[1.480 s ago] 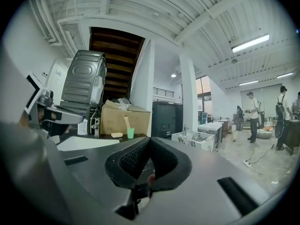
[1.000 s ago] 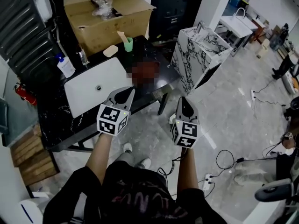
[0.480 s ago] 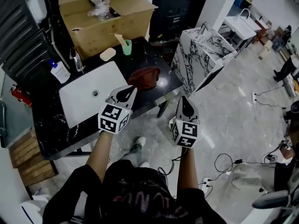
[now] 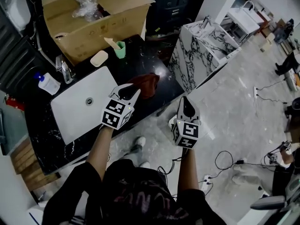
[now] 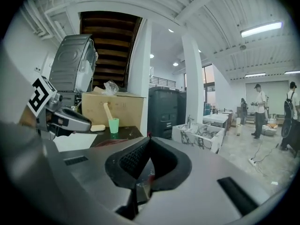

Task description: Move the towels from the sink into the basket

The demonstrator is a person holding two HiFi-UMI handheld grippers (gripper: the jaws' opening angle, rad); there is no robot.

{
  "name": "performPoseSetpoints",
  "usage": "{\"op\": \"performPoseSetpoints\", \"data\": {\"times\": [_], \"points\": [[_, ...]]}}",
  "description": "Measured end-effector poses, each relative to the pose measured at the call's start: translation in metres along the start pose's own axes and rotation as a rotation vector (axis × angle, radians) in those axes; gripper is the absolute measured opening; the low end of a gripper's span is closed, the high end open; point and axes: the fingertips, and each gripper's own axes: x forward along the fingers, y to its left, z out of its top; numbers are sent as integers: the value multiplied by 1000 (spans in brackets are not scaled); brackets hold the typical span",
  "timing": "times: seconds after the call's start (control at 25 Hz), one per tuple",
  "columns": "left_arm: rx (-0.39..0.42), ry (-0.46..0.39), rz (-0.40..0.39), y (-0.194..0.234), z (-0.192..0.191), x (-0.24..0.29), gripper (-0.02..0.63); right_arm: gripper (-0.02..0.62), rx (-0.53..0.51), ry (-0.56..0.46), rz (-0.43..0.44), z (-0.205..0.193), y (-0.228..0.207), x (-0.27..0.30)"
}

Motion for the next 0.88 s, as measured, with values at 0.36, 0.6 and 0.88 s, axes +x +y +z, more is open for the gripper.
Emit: {"op": "performPoseSetpoints", "data": {"times": [0.36,0.6,0.88], "points": [[100,254,-92,20,-50,70,219,14,19,72,-54,-20,-20,29],[93,320,-130,24,-67,96,219,14,26,100,-69,-27,-25,45],[54,385,-178,24,-81,110,202,14,29,113,-90,-30,-34,55]]}}
